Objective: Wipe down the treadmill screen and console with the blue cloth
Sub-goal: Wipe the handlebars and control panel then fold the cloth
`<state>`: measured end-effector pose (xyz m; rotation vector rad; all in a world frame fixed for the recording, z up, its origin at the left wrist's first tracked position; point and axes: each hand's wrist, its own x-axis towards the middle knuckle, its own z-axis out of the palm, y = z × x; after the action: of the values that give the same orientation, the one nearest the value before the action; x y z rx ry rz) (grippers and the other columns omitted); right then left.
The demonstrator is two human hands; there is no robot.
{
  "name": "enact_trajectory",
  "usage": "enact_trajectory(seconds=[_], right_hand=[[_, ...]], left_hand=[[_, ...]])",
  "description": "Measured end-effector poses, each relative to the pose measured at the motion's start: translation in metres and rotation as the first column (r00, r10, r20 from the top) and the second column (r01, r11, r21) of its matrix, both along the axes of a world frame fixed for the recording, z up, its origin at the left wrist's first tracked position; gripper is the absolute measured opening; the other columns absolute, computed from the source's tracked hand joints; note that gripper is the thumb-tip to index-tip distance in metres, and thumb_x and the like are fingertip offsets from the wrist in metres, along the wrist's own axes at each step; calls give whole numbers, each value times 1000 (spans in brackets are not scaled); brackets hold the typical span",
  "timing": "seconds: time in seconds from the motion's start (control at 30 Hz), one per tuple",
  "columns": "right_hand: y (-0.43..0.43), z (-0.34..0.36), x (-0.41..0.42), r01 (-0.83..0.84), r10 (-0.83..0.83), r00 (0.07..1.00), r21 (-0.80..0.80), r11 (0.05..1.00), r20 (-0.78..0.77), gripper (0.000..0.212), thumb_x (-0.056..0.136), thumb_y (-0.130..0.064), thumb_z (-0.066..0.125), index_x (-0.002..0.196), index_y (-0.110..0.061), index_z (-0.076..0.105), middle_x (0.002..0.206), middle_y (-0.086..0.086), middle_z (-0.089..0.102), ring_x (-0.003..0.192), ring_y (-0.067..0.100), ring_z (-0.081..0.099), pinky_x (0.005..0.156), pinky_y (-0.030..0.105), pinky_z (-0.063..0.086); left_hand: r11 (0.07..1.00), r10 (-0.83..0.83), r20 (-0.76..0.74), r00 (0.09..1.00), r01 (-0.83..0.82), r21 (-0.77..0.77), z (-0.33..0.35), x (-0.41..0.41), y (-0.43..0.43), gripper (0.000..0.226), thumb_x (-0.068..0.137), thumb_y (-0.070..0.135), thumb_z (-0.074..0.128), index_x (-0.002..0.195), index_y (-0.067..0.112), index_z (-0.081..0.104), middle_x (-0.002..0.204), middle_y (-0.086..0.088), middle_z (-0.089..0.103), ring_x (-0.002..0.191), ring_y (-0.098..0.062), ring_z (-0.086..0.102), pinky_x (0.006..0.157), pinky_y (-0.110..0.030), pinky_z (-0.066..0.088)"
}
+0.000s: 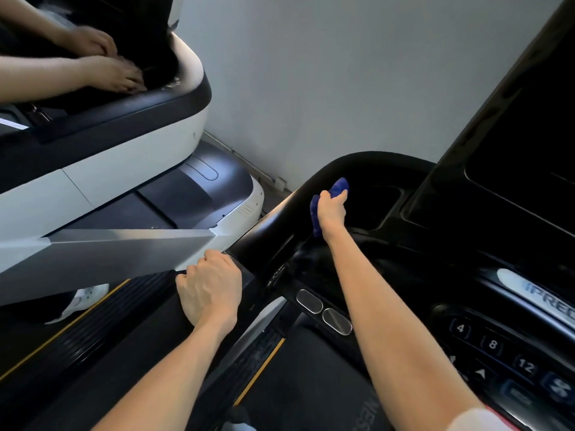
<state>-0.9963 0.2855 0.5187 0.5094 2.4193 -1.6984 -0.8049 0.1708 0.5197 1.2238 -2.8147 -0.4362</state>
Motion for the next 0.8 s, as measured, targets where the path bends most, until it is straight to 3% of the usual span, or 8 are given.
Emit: enact_trajectory(seconds=[0.23, 0.37, 0.47, 0.53, 0.6, 0.67, 0.7, 0.8], right_hand=[[-4, -7, 108, -234, 257, 955, 153, 960, -147, 57, 99, -21, 39, 150, -19, 14, 145, 16, 39, 131, 31, 40, 109, 33, 27], [20, -2, 140, -388, 394, 916, 77, 918, -75, 50, 98, -21, 41, 146, -27, 29, 119, 1, 59, 107, 17, 56, 99, 27, 38], [49, 9, 109, -285, 295, 931, 76, 955, -215, 39, 94, -11, 45, 131, -21, 52, 119, 5, 63, 110, 19, 57, 92, 22, 39], [69, 16, 74, -138, 227, 910, 263, 955, -348, 42, 94, -10, 46, 135, -15, 46, 128, 8, 58, 117, 23, 53, 95, 21, 35], [87, 12, 46, -73, 288, 909, 565, 822, -301, 46, 95, -16, 44, 140, -11, 39, 139, 13, 47, 129, 28, 41, 109, 32, 27], [94, -4, 35, -90, 365, 918, 817, 569, -154, 42, 92, -20, 41, 131, -4, 47, 133, 19, 51, 131, 32, 38, 114, 43, 19], [92, -13, 37, -91, 402, 907, 871, 482, -128, 41, 89, -24, 39, 120, -2, 55, 122, 21, 58, 126, 35, 44, 113, 45, 19], [70, -36, 45, -56, 496, 852, 912, 407, -169, 52, 80, -34, 33, 103, 0, 65, 101, 21, 66, 107, 38, 58, 108, 47, 24]], left_hand=[[995, 100, 8, 995, -100, 14, -1, -8, 6, 44, 98, 21, 22, 97, 4, 62, 95, -12, 70, 92, -34, 61, 83, -43, 36], [980, 189, -22, 982, -187, 73, -6, -17, 5, 45, 98, 20, 21, 102, 0, 62, 99, -16, 69, 100, -35, 59, 86, -42, 34], [979, 194, -38, 980, -191, 66, -6, -16, 5, 47, 98, 20, 21, 99, 0, 63, 96, -17, 70, 99, -35, 59, 84, -41, 34], [980, 192, -37, 981, -190, 56, -4, -17, 6, 48, 97, 20, 21, 97, 0, 65, 93, -16, 70, 96, -34, 60, 82, -41, 35], [980, 192, -30, 981, -190, 56, -3, -17, 6, 48, 97, 20, 22, 95, 0, 65, 91, -16, 70, 94, -34, 60, 81, -41, 36], [979, 198, -26, 980, -197, 56, -3, -17, 6, 48, 97, 21, 22, 94, 0, 65, 90, -15, 70, 93, -34, 60, 81, -41, 36], [978, 202, -25, 979, -200, 55, -3, -17, 6, 49, 97, 21, 22, 93, 1, 66, 90, -15, 70, 92, -34, 60, 81, -42, 36], [977, 206, -30, 978, -204, 55, -3, -17, 7, 49, 97, 21, 23, 91, 0, 66, 89, -15, 70, 92, -34, 60, 82, -42, 36]])
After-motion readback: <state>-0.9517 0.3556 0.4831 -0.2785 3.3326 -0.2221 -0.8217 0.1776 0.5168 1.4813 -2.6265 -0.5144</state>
